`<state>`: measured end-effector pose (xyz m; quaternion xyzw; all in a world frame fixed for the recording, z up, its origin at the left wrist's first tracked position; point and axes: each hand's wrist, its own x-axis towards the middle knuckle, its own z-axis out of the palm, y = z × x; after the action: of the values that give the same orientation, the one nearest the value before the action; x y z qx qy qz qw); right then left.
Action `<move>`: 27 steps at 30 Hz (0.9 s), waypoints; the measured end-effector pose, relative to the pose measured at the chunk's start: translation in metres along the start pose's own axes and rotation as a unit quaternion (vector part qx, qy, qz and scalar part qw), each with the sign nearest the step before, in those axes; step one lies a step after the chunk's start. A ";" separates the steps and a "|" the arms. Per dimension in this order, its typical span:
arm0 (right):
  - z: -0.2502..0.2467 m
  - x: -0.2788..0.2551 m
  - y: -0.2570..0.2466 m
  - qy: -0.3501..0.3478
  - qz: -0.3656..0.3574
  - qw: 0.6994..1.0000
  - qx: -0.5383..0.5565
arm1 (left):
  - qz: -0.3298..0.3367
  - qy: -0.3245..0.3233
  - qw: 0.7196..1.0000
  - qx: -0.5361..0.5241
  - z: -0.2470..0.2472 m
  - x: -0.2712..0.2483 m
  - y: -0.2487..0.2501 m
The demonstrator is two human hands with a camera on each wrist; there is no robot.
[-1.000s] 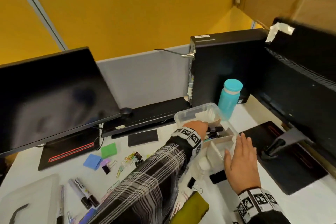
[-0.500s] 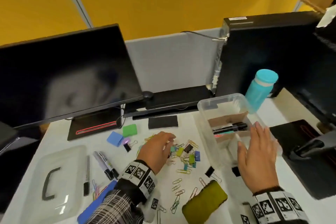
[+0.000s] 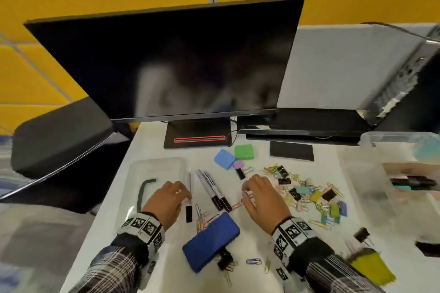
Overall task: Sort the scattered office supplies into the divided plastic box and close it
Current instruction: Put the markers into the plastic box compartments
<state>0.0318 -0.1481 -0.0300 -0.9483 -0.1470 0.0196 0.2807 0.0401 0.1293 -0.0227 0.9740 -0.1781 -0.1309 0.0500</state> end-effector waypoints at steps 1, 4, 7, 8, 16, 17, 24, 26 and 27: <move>0.009 0.010 -0.009 -0.017 0.008 1.000 0.009 | 0.024 -0.024 0.999 0.029 0.002 0.005 -0.005; 0.027 0.037 -0.032 -0.050 0.044 0.998 0.007 | 0.069 -0.068 0.990 0.099 0.012 0.022 -0.015; 0.046 0.058 -0.044 -0.121 0.109 0.986 -0.028 | 0.110 -0.074 0.981 0.139 0.020 0.036 -0.018; 0.051 0.063 -0.047 -0.149 0.128 0.980 -0.043 | 0.123 -0.073 0.978 0.150 0.022 0.040 -0.018; 0.078 0.083 -0.063 -0.146 0.225 0.957 -0.112 | 0.185 -0.039 0.966 0.177 0.009 0.053 -0.016; 0.074 0.083 -0.068 -0.155 0.236 0.955 -0.090 | 0.189 -0.025 0.967 0.170 0.007 0.053 -0.017; 0.004 0.046 -0.053 -0.126 0.159 0.979 0.005 | 0.150 0.100 0.984 0.011 -0.016 0.047 -0.003; -0.031 0.031 -0.043 -0.102 0.142 0.984 0.030 | 0.133 0.097 0.986 -0.026 -0.023 0.044 0.012; -0.049 0.023 -0.038 -0.094 0.140 0.985 0.033 | 0.131 0.091 0.986 -0.040 -0.024 0.044 0.021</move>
<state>0.0496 -0.1368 0.0325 -0.9435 -0.0382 0.1525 0.2918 0.0796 0.0950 -0.0068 0.9472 -0.2940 -0.0412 0.1213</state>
